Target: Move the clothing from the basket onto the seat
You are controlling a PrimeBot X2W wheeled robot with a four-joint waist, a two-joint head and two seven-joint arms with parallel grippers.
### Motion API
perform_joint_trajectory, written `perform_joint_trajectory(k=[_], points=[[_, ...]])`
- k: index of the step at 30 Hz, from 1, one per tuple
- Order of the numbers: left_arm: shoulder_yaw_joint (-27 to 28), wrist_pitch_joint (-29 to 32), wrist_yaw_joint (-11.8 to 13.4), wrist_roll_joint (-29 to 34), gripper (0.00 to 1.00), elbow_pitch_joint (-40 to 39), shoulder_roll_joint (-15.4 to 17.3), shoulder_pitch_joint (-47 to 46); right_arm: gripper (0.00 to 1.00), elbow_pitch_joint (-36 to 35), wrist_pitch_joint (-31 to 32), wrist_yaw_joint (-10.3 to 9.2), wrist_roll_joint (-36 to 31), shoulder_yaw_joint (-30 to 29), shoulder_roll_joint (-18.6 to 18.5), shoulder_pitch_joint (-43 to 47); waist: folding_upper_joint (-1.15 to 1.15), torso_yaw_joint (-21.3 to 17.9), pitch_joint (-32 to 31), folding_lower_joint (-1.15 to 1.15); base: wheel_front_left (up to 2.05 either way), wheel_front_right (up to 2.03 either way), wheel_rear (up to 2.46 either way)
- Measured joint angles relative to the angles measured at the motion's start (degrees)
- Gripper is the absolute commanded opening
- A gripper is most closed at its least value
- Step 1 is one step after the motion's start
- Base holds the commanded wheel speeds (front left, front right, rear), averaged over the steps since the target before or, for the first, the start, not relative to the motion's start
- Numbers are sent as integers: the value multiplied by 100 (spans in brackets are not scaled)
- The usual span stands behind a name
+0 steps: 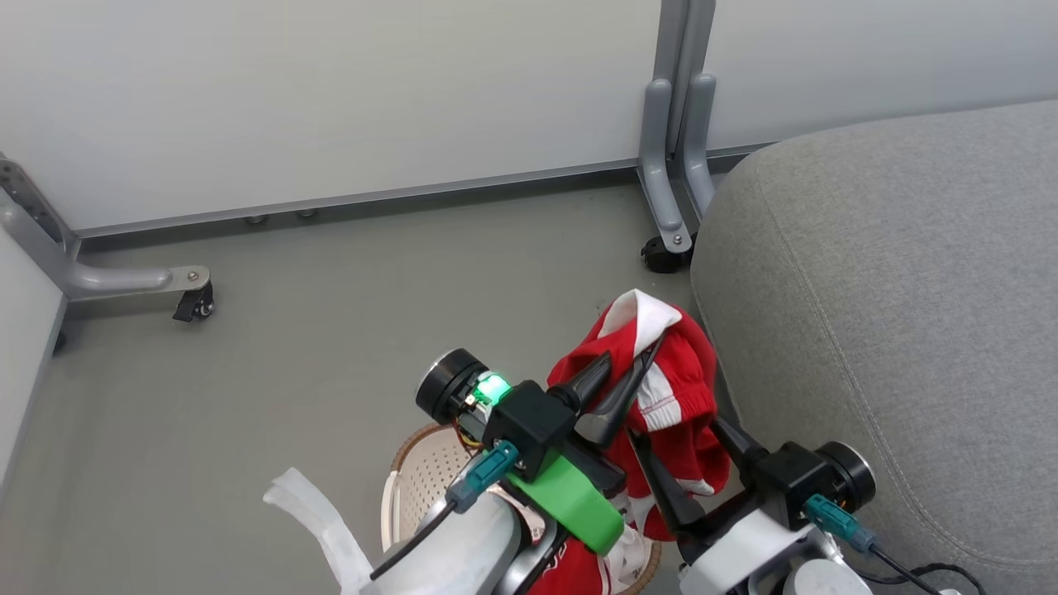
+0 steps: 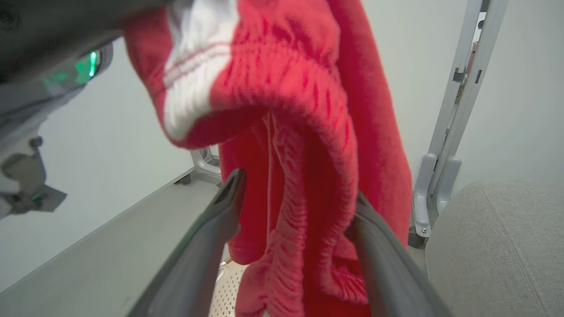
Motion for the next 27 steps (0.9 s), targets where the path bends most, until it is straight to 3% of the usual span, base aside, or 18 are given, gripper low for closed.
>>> perform_joint_trajectory(k=[1, 2, 3, 4, 15, 17, 18, 19, 27], points=[[-21, 0, 10, -20, 0, 22, -1, -17, 88, 27, 0, 0, 12, 2, 1, 4, 0, 5, 3, 0, 0, 0, 0], [-45, 0, 22, -22, 0, 53, 0, -44, 46, 35, 0, 0, 23, 0, 4, 4, 0, 10, 8, 0, 0, 0, 0], [-67, 0, 45, -38, 0, 80, 0, -73, 11, 41, 0, 0, 51, 26, 3, 4, 0, 13, 15, 0, 0, 0, 0], [-82, 0, 56, -70, 0, 105, -1, -80, 0, 76, 0, 0, 89, 98, -14, 4, 0, 17, 19, 0, 0, 0, 0], [-260, 137, 136, -210, 0, 488, -1, -107, 0, 261, 1, 2, 132, -71, -26, 23, 0, 45, 63, 0, 0, 0, 0], [-281, 146, 137, -212, 19, 527, -1, -125, 0, 287, 1, 2, 129, -105, -19, 27, 0, 53, 68, 0, 0, 0, 0], [-286, 160, 137, -212, 45, 542, -1, -141, 0, 301, 1, 2, 116, -131, -10, 29, 0, 56, 71, 0, 0, 0, 0], [-293, 160, 155, -211, 100, 553, -1, -153, 0, 323, 1, 2, 98, -162, 2, 30, 0, 60, 74, 0, 0, 0, 0], [-308, 136, 213, -211, 100, 569, -1, -188, 0, 379, 1, 2, 88, -293, 60, 32, 0, 68, 100, 0, 0, 0, 0]])
